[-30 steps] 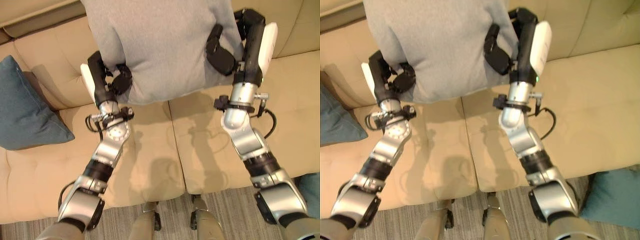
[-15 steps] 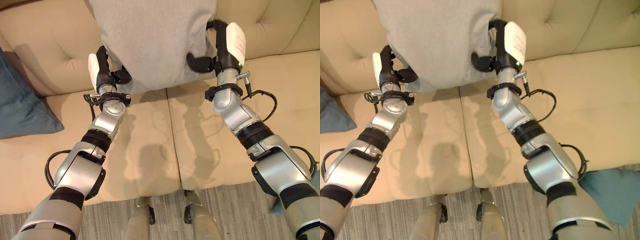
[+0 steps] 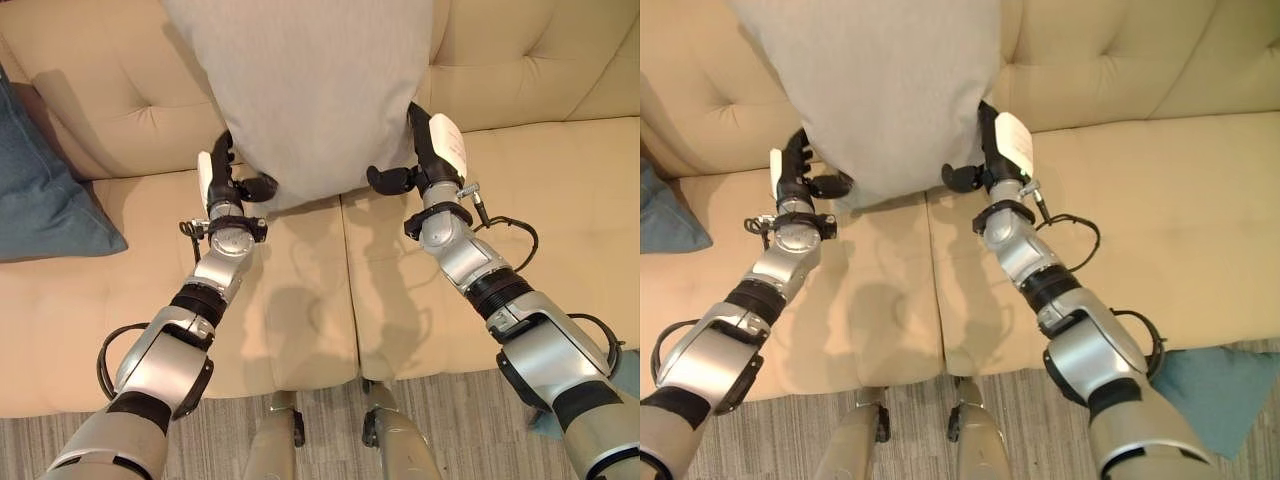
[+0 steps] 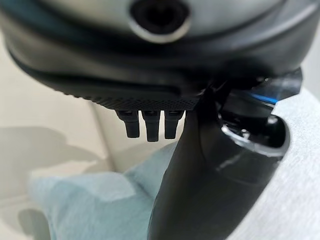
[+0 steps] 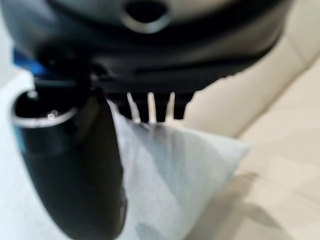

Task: Pick up all the scattered cushions and arrange them neatly on the sofa.

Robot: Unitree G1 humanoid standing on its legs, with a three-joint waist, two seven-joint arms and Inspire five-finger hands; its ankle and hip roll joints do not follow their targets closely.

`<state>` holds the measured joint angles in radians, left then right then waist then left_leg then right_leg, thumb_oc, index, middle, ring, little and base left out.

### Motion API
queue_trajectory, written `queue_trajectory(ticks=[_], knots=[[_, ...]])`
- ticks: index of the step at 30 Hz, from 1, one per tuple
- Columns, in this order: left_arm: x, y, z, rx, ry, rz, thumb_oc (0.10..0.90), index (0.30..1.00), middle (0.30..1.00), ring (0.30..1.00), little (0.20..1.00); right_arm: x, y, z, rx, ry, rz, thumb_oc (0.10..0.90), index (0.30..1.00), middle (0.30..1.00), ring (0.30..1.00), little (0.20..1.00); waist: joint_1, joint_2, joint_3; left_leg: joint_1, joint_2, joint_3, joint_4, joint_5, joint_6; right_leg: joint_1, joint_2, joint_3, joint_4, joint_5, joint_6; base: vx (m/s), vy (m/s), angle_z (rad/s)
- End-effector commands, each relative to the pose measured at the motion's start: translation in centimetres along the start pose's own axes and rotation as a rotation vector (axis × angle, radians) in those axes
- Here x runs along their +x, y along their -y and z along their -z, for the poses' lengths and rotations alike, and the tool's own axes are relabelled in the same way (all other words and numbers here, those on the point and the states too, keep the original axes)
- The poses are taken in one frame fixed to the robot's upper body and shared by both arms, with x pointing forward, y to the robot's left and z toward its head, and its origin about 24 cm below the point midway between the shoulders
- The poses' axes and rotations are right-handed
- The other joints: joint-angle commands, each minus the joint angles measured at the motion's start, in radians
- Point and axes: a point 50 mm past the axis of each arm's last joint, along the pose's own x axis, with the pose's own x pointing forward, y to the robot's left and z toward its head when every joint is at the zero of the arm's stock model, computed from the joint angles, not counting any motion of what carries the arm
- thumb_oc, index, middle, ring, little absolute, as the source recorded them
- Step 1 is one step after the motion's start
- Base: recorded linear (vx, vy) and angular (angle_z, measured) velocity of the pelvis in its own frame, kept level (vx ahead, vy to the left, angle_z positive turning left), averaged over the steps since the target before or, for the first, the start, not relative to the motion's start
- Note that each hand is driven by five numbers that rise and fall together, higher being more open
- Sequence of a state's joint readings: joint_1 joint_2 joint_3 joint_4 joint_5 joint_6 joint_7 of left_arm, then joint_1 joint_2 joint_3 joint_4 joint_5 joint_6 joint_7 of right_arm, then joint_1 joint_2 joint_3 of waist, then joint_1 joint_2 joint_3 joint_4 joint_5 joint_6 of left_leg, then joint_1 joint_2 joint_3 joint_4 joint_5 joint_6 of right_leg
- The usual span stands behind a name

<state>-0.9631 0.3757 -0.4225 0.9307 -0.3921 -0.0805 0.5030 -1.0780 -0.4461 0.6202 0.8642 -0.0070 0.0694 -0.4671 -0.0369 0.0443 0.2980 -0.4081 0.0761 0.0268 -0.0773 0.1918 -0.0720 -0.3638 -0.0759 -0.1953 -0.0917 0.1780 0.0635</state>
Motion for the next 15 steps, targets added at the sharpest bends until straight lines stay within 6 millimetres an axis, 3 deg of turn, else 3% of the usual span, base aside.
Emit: queue_trajectory(ticks=[1, 2, 5, 6, 15], knots=[[1.1, -0.9, -5.6, -0.063, 0.235, -0.029, 0.8, 0.9, 0.9, 0.9, 0.9, 1.2, 1.5, -5.0, 0.127, 0.178, 0.064, 0.8, 0.9, 0.9, 0.9, 0.9, 0.023, -0.036, -0.04, -0.026, -0.053, -0.003, -0.01, -0.061, -0.028, -0.051, 0.004, 0.035, 0.004, -0.075, 0.052, -0.02, -0.007, 0.04], [1.0, -1.5, -4.4, -0.048, 0.209, -0.041, 0.8, 0.9, 0.9, 0.9, 0.9, 0.7, 1.1, -3.4, 0.15, 0.129, 0.058, 0.8, 0.9, 0.9, 0.9, 0.9, 0.02, -0.038, -0.035, -0.028, -0.052, -0.002, -0.01, -0.06, -0.027, -0.054, 0.004, 0.036, 0.004, -0.074, 0.053, -0.01, 0.0, 0.04], [0.8, -1.9, -3.2, -0.038, 0.188, -0.049, 0.8, 0.9, 0.9, 0.9, 0.9, 0.2, 0.6, -2.2, 0.17, 0.1, 0.048, 0.8, 0.9, 0.9, 0.9, 0.9, 0.019, -0.035, -0.035, -0.028, -0.053, -0.001, -0.01, -0.061, -0.026, -0.054, 0.003, 0.039, 0.004, -0.074, 0.053, -0.01, 0.003, 0.01], [0.5, -2.3, -2.0, -0.019, 0.164, -0.053, 0.8, 0.9, 0.9, 0.9, 0.9, -0.5, -0.2, -0.8, 0.183, 0.063, 0.028, 0.8, 0.9, 0.9, 0.9, 0.9, 0.017, -0.031, -0.033, -0.025, -0.053, 0.001, -0.01, -0.062, -0.025, -0.052, 0.002, 0.041, 0.004, -0.075, 0.052, 0.0, 0.0, 0.0], [-0.1, -3.1, -0.7, -0.009, 0.154, -0.052, 0.8, 0.9, 0.9, 0.9, 0.9, -1.6, -0.3, 1.1, 0.259, 0.01, 0.043, 0.8, 0.9, 0.9, 0.9, 0.9, 0.013, -0.019, -0.045, -0.012, -0.052, 0.011, -0.01, -0.07, -0.023, -0.044, -0.001, 0.047, 0.004, -0.075, 0.052, 0.0, 0.0, 0.0]])
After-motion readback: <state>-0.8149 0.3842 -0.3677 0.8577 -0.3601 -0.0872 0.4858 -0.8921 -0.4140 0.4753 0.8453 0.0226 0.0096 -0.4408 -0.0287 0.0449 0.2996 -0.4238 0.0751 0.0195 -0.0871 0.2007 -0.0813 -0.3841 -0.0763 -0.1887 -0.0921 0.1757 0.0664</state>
